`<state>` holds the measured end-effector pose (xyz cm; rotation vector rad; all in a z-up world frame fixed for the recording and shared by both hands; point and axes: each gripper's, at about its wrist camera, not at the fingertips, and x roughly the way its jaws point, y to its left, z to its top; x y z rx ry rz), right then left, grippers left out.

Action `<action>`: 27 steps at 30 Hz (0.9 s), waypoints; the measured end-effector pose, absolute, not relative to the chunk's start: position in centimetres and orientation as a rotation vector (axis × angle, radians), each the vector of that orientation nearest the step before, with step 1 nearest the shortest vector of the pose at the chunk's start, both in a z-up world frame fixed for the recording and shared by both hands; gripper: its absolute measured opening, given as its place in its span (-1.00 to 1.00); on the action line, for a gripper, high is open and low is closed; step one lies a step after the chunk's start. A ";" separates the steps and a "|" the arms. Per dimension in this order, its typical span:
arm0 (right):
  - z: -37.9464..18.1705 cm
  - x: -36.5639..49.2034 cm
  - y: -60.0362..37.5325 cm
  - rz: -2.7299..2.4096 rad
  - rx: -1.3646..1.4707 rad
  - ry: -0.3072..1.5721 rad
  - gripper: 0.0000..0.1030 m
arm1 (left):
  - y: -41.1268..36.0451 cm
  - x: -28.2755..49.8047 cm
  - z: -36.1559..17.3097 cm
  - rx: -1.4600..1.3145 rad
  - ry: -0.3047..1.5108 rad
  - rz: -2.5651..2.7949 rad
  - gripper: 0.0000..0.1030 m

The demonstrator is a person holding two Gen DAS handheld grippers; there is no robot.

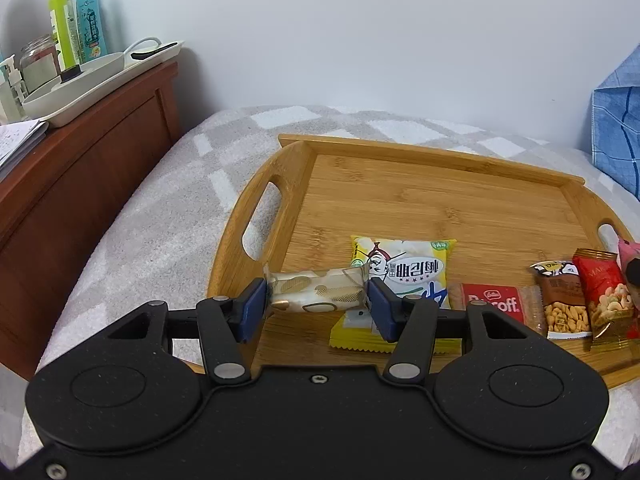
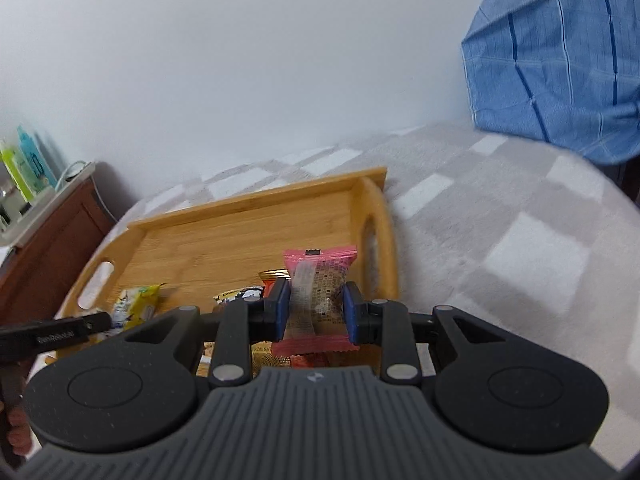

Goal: Organize snacks
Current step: 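Carry the gold bar and pink wafer packet over the wooden tray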

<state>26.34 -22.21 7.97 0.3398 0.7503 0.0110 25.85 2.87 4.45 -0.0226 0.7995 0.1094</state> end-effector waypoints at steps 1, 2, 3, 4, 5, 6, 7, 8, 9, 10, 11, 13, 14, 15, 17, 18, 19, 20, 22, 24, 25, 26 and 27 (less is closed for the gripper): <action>7.9 26.4 -22.2 0.015 0.341 0.750 -0.36 | 2.9 25.9 4.4 -0.024 0.799 0.106 0.03; 7.8 26.4 -22.2 0.026 0.350 0.747 -0.36 | 3.0 25.9 4.5 -0.025 0.800 0.103 0.04; 7.7 26.5 -22.2 0.037 0.362 0.748 -0.36 | 3.1 25.8 4.5 -0.026 0.799 0.099 0.04; 7.7 26.5 -22.2 0.048 0.375 0.751 -0.36 | 3.1 25.8 4.4 -0.028 0.798 0.093 0.04; 7.6 26.5 -22.2 0.060 0.387 0.752 -0.36 | 3.2 25.7 4.4 -0.031 0.795 0.086 0.05; 7.5 26.5 -22.2 0.072 0.398 0.753 -0.36 | 3.3 25.7 4.4 -0.037 0.793 0.077 0.05; 7.4 26.6 -22.2 0.084 0.408 0.753 -0.36 | 3.3 25.6 4.4 -0.042 0.792 0.070 0.05; 7.4 26.6 -22.1 0.091 0.414 0.752 -0.36 | 3.4 25.5 4.4 -0.046 0.792 0.069 0.05; 7.4 26.6 -22.0 0.093 0.414 0.752 -0.36 | 3.5 25.3 4.5 -0.047 0.789 0.068 0.05; 7.5 26.5 -22.0 0.084 0.408 0.750 -0.36 | 3.5 25.2 4.5 -0.044 0.784 0.067 0.06; 7.5 26.4 -21.9 0.069 0.397 0.751 -0.36 | 3.6 25.1 4.6 -0.037 0.778 0.066 0.06; 7.6 26.4 -21.8 0.042 0.369 0.755 -0.36 | 3.7 24.9 4.8 -0.024 0.765 0.069 0.07; 7.6 26.4 -21.8 0.028 0.349 0.756 -0.36 | 3.8 24.8 4.8 -0.022 0.761 0.070 0.07; 7.6 26.3 -21.7 0.012 0.325 0.758 -0.36 | 4.0 24.9 4.8 -0.025 0.763 0.071 0.08; 7.5 26.3 -21.6 -0.001 0.299 0.767 -0.36 | 4.4 25.1 4.7 -0.045 0.774 0.068 0.08; 7.4 26.4 -21.6 0.000 0.298 0.774 -0.36 | 4.5 25.1 4.6 -0.058 0.774 0.061 0.08; 7.3 26.4 -21.6 0.002 0.301 0.782 -0.36 | 4.6 25.1 4.6 -0.070 0.776 0.058 0.08; 7.2 26.4 -21.6 0.005 0.306 0.788 -0.36 | 4.6 25.1 4.7 -0.078 0.775 0.055 0.08; 7.1 26.4 -21.5 0.009 0.312 0.797 -0.35 | 4.5 25.0 4.7 -0.078 0.770 0.048 0.08; 7.0 26.5 -21.5 0.011 0.314 0.803 -0.34 | 4.2 25.1 4.6 -0.070 0.779 0.045 0.09; 7.0 26.5 -21.5 0.013 0.316 0.808 -0.33 | 4.2 25.1 4.6 -0.068 0.787 0.045 0.10; 7.0 26.5 -21.6 0.013 0.318 0.812 -0.32 | 4.1 25.0 4.5 -0.069 0.792 0.047 0.10; 6.9 26.5 -21.6 0.012 0.321 0.816 -0.31 | 4.1 24.8 4.6 -0.074 0.788 0.047 0.10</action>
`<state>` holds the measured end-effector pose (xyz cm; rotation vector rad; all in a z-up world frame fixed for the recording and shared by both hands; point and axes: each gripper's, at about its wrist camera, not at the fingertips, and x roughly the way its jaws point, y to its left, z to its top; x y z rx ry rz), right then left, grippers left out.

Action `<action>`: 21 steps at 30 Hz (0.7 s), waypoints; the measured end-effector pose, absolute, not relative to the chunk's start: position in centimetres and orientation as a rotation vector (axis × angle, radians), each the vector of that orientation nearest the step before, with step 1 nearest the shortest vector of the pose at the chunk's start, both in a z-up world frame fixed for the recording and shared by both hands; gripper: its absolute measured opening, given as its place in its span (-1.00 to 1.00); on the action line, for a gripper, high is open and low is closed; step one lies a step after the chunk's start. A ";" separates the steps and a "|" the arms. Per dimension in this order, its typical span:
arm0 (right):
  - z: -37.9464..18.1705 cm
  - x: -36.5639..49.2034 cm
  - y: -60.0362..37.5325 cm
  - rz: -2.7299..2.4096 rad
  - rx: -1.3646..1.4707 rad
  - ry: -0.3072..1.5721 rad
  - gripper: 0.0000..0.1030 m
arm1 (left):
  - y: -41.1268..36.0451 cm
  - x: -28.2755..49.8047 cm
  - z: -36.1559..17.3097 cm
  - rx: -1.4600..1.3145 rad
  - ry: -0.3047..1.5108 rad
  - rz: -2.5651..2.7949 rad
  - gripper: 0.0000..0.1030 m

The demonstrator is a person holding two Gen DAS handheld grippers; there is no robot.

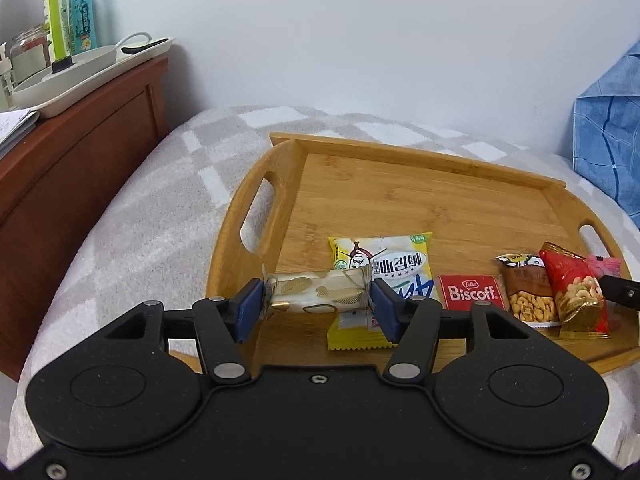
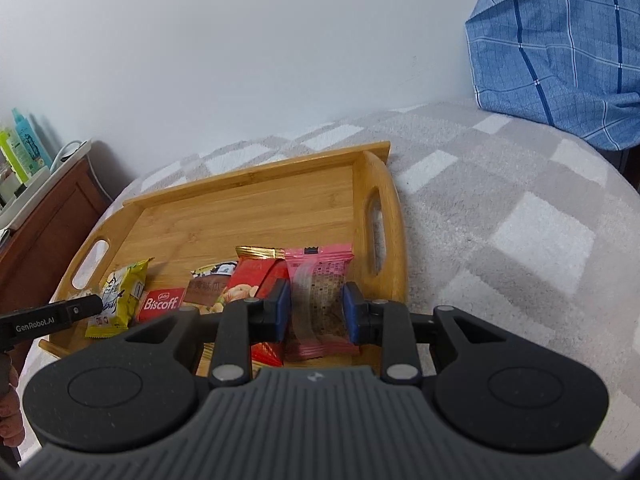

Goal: Organize snacks
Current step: 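Carry the gold bar and pink wafer packet over the wooden tray, then open both tools to release the snacks onto the tray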

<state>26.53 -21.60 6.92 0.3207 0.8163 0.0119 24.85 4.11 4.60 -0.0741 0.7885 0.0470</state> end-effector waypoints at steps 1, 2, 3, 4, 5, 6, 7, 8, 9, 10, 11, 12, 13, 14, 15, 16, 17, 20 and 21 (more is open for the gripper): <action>6.9 26.5 -21.6 0.013 0.322 0.819 -0.30 | 4.1 24.7 4.8 -0.080 0.780 0.041 0.10; 6.9 26.5 -21.6 0.015 0.323 0.820 -0.28 | 4.1 24.7 5.0 -0.084 0.770 0.035 0.10; 7.0 26.5 -21.6 0.017 0.324 0.823 -0.26 | 4.0 24.8 5.3 -0.083 0.760 0.030 0.10; 7.0 26.5 -21.6 0.018 0.324 0.825 -0.25 | 3.9 25.0 5.6 -0.079 0.754 0.026 0.09; 7.0 26.5 -21.6 0.020 0.324 0.827 -0.23 | 3.7 25.4 5.8 -0.076 0.750 0.028 0.10; 6.9 26.5 -21.6 0.021 0.324 0.827 -0.23 | 3.5 25.8 6.0 -0.076 0.749 0.031 0.10; 6.9 26.5 -21.6 0.021 0.324 0.829 -0.22 | 3.4 26.2 6.1 -0.081 0.750 0.030 0.09; 6.9 26.6 -21.6 0.020 0.324 0.830 -0.20 | 3.2 26.6 6.2 -0.088 0.754 0.023 0.10; 6.8 26.6 -21.7 0.018 0.325 0.833 -0.19 | 3.0 27.0 6.3 -0.093 0.760 0.016 0.10; 6.7 26.7 -21.7 0.016 0.327 0.839 -0.19 | 2.6 27.5 6.4 -0.093 0.762 0.008 0.10; 6.6 26.8 -21.8 0.016 0.332 0.841 -0.20 | 2.3 27.9 6.4 -0.087 0.761 0.003 0.10; 6.6 26.8 -21.9 0.017 0.340 0.842 -0.20 | 2.0 28.3 6.4 -0.077 0.760 0.002 0.11; 6.6 26.9 -21.9 0.016 0.346 0.843 -0.20 | 1.7 28.8 6.3 -0.066 0.761 0.001 0.11; 6.6 26.9 -22.0 0.015 0.349 0.843 -0.07 | 1.4 29.3 6.2 -0.057 0.765 0.002 0.11; 6.6 26.8 -22.0 0.013 0.350 0.839 0.13 | 1.2 29.8 6.0 -0.052 0.771 0.002 0.11; 6.7 26.8 -22.0 0.012 0.350 0.832 0.15 | 1.0 30.3 5.8 -0.048 0.777 0.002 0.11; 6.8 26.7 -22.0 0.013 0.351 0.824 0.17 | 0.8 30.7 5.7 -0.045 0.781 0.002 0.11; 7.0 26.6 -22.1 0.018 0.362 0.814 0.24 | 0.3 31.8 5.0 -0.031 0.796 0.005 0.11; 7.0 26.6 -22.1 0.019 0.366 0.814 0.25 | 0.1 32.1 4.8 -0.025 0.801 0.007 0.11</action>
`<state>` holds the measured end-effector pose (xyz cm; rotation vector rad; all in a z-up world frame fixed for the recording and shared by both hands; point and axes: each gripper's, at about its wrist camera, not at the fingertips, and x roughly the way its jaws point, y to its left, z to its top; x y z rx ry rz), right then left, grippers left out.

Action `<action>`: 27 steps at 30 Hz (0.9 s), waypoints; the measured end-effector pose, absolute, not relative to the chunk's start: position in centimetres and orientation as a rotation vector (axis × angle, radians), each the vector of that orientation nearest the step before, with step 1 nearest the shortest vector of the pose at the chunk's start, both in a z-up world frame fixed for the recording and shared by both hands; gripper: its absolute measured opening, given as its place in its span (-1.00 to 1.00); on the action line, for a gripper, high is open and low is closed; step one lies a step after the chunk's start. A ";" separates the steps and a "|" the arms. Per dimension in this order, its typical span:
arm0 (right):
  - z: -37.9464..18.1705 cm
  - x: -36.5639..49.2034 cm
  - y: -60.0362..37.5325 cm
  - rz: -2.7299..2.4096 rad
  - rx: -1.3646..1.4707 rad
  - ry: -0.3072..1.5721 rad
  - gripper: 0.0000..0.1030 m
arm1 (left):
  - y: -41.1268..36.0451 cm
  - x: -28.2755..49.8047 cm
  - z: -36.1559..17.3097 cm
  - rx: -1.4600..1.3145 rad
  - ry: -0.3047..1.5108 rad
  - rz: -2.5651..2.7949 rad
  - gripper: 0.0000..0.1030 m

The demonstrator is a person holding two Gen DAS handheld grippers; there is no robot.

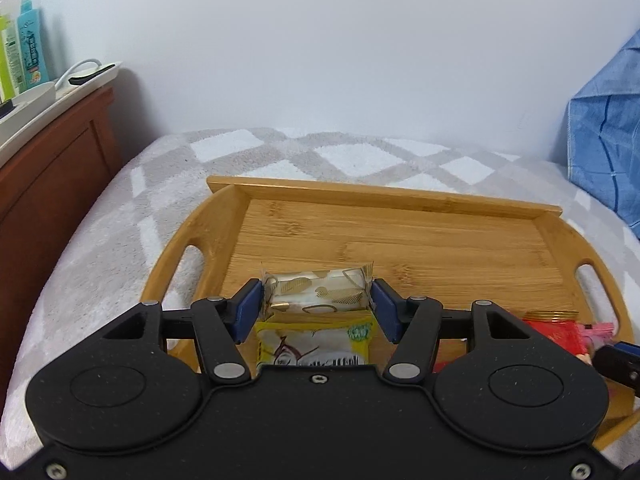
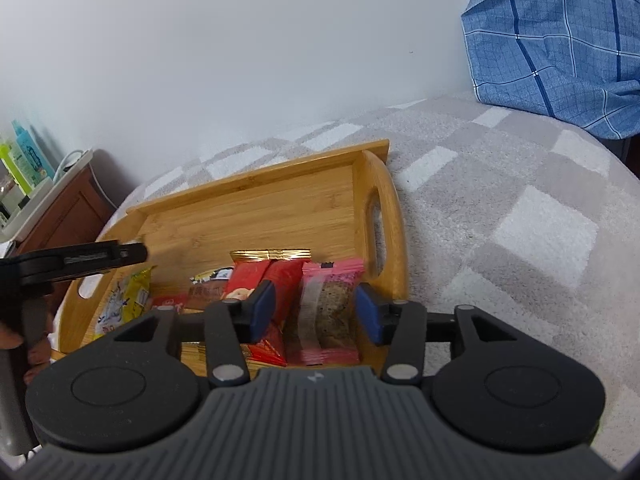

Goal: Organize snacks
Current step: 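Open both tools to release the snacks onto the tray, then grasp the red chocolate bar with the left tool while the right tool grasps the green packet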

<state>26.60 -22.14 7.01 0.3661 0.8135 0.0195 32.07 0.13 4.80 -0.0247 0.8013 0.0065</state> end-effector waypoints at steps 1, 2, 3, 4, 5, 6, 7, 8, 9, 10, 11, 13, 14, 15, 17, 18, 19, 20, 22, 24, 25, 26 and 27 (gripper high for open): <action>7.0 26.6 -22.1 0.020 0.369 0.814 0.25 | 0.0 32.3 4.6 -0.017 0.805 0.007 0.11; 7.0 26.6 -22.1 0.021 0.368 0.813 0.26 | -0.1 32.5 4.4 -0.010 0.809 0.009 0.11; 7.1 26.6 -22.1 0.021 0.367 0.812 0.28 | -0.2 32.6 4.1 -0.005 0.817 0.014 0.12; 7.1 26.6 -22.1 0.021 0.366 0.811 0.29 | -0.3 32.8 3.9 -0.004 0.825 0.017 0.12; 7.1 26.7 -22.1 0.023 0.366 0.810 0.30 | -0.4 32.9 3.7 -0.005 0.831 0.018 0.12; 7.1 26.7 -22.1 0.026 0.367 0.808 0.30 | -0.4 32.9 3.5 -0.006 0.836 0.017 0.14; 7.1 26.6 -22.0 0.029 0.368 0.807 0.30 | -0.4 32.9 3.4 -0.006 0.841 0.017 0.15; 7.2 26.6 -22.0 0.033 0.369 0.806 0.31 | -0.5 32.8 3.3 -0.001 0.842 0.018 0.20; 7.2 26.6 -22.0 0.034 0.371 0.804 0.32 | -0.5 32.7 3.3 0.008 0.841 0.020 0.30; 7.2 26.5 -22.0 0.036 0.374 0.802 0.32 | -0.6 32.6 3.3 0.018 0.839 0.022 0.36; 7.3 26.4 -22.0 0.036 0.377 0.798 0.33 | -0.6 32.3 3.5 0.028 0.833 0.020 0.46; 7.4 26.2 -22.1 0.037 0.384 0.790 0.34 | -0.8 31.6 3.9 0.041 0.818 0.006 0.56; 7.4 26.1 -22.1 0.037 0.387 0.785 0.35 | -0.9 31.3 4.1 0.045 0.813 0.000 0.60; 7.5 26.0 -22.1 0.036 0.389 0.781 0.36 | -0.9 30.8 4.4 0.047 0.810 -0.007 0.64; 7.6 25.6 -22.1 0.035 0.393 0.773 0.37 | -1.0 29.8 5.1 0.046 0.799 -0.024 0.67; 7.6 25.3 -22.0 0.036 0.393 0.770 0.38 | -1.0 29.1 5.4 0.043 0.793 -0.032 0.71; 7.7 25.0 -21.8 0.035 0.391 0.766 0.39 | -1.0 28.4 5.8 0.040 0.786 -0.042 0.74; 7.8 24.6 -21.6 0.036 0.388 0.758 0.40 | -0.9 27.7 6.1 0.036 0.779 -0.054 0.78; 7.9 23.5 -21.2 0.042 0.390 0.739 0.43 | -0.9 26.1 6.7 0.027 0.764 -0.074 0.82; 8.0 22.4 -20.8 0.051 0.397 0.729 0.43 | -0.8 24.5 7.3 0.019 0.755 -0.089 0.86; 8.0 21.8 -20.5 0.058 0.396 0.725 0.43 | -0.7 23.7 7.5 0.011 0.749 -0.094 0.87; 8.1 21.2 -20.3 0.064 0.391 0.719 0.44 | -0.7 22.9 7.7 0.001 0.743 -0.097 0.89; 8.2 20.7 -20.0 0.069 0.379 0.712 0.45 | -0.6 22.0 7.8 -0.008 0.740 -0.101 0.91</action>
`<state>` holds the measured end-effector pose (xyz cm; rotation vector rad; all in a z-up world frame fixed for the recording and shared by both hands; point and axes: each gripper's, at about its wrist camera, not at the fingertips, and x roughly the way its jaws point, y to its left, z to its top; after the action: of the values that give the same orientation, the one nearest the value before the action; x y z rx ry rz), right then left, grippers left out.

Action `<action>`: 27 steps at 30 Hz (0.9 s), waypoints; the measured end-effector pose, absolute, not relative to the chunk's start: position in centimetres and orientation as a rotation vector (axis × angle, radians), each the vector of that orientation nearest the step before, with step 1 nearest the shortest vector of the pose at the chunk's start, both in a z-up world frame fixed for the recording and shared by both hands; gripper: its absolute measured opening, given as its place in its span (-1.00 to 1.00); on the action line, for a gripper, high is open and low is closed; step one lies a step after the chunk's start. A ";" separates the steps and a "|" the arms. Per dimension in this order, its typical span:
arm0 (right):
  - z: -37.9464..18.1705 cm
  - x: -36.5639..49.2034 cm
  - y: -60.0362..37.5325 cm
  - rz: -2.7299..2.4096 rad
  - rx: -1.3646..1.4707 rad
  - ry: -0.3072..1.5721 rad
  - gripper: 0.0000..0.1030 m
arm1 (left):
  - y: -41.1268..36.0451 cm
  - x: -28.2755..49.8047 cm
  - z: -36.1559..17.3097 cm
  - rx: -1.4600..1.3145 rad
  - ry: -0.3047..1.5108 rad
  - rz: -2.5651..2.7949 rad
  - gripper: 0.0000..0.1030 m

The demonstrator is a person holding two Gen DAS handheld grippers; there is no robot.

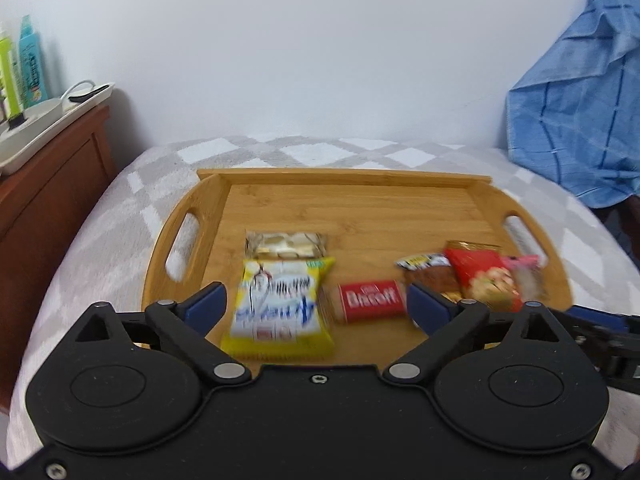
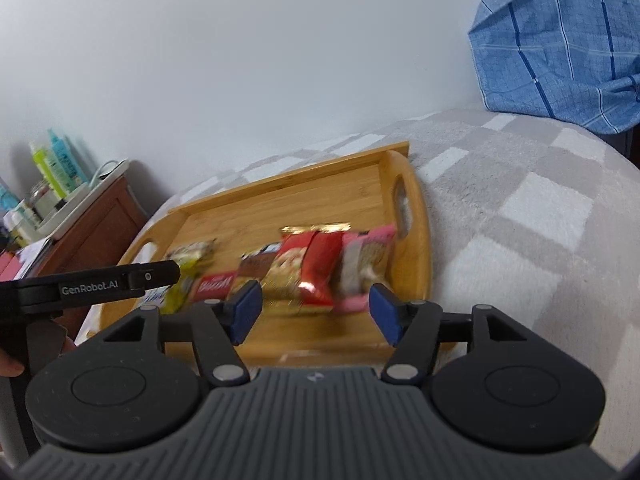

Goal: Organize snacks
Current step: 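Grasp the red chocolate bar with the left tool while the right tool grasps the green packet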

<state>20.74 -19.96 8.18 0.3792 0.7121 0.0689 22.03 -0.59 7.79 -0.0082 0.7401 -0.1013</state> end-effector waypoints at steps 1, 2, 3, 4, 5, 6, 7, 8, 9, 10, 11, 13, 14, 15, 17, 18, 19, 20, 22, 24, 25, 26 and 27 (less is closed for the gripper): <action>8.3 20.2 -19.7 0.072 0.365 0.704 0.45 | -0.5 21.3 7.9 -0.014 0.737 -0.107 0.91; 8.3 19.8 -19.4 0.075 0.346 0.693 0.47 | -0.5 20.4 7.9 -0.018 0.734 -0.112 0.91; 8.4 19.3 -19.2 0.074 0.333 0.682 0.48 | -0.5 19.6 8.0 -0.018 0.727 -0.115 0.92; 8.3 18.9 -19.0 0.072 0.325 0.678 0.48 | -0.5 18.9 8.1 -0.015 0.720 -0.117 0.92; 8.2 18.5 -18.9 0.072 0.322 0.676 0.48 | -0.5 18.1 8.1 -0.009 0.711 -0.116 0.93; 8.1 18.0 -18.8 0.071 0.322 0.676 0.48 | -0.5 17.4 8.0 -0.006 0.704 -0.112 0.95; 8.0 17.6 -18.7 0.069 0.319 0.673 0.49 | -0.5 16.7 8.0 -0.003 0.699 -0.111 0.95; 7.9 17.1 -18.6 0.066 0.314 0.670 0.51 | -0.5 16.1 7.9 0.001 0.696 -0.112 0.96; 7.8 16.5 -18.5 0.062 0.308 0.665 0.53 | -0.4 15.5 7.8 0.004 0.693 -0.111 0.96; 7.7 16.0 -18.4 0.058 0.301 0.661 0.54 | -0.3 14.9 7.6 0.003 0.690 -0.108 0.97; 7.5 15.4 -18.2 0.056 0.294 0.658 0.55 | -0.3 14.4 7.4 0.001 0.691 -0.106 0.98; 7.2 14.3 -17.9 0.054 0.285 0.657 0.55 | -0.1 13.4 7.1 0.001 0.692 -0.107 0.98; 7.1 13.8 -17.7 0.054 0.281 0.659 0.55 | 0.0 13.0 6.8 -0.001 0.691 -0.106 0.98; 6.9 13.2 -17.5 0.054 0.279 0.660 0.56 | 0.1 12.5 6.6 0.001 0.692 -0.106 0.98; 6.6 12.1 -17.1 0.052 0.276 0.658 0.58 | 0.2 11.6 6.2 0.006 0.694 -0.106 0.98; 6.5 11.5 -16.9 0.051 0.271 0.655 0.60 | 0.2 11.2 6.0 0.007 0.692 -0.108 0.99; 6.4 10.9 -16.6 0.049 0.264 0.650 0.61 | 0.3 10.7 5.9 0.008 0.689 -0.112 0.99; 6.4 10.4 -16.4 0.050 0.258 0.644 0.63 | 0.4 10.3 5.7 0.008 0.685 -0.116 0.99; 6.2 9.1 -15.8 0.058 0.243 0.630 0.67 | 0.5 9.6 5.4 0.008 0.682 -0.127 0.99; 6.1 7.9 -15.3 0.065 0.229 0.622 0.68 | 0.5 9.2 5.1 0.011 0.688 -0.137 0.99; 6.1 7.6 -15.1 0.069 0.222 0.624 0.68 | 0.5 9.0 4.9 0.014 0.690 -0.137 0.99; 5.9 7.2 -14.9 0.072 0.216 0.629 0.68 | 0.5 8.8 4.7 0.018 0.689 -0.136 0.99; 5.8 6.9 -14.8 0.073 0.210 0.636 0.68 | 0.5 8.6 4.6 0.022 0.688 -0.137 0.99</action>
<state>6.86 -14.75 5.81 0.2097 0.6358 0.0732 8.64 0.48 4.58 0.0223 0.6882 -0.1366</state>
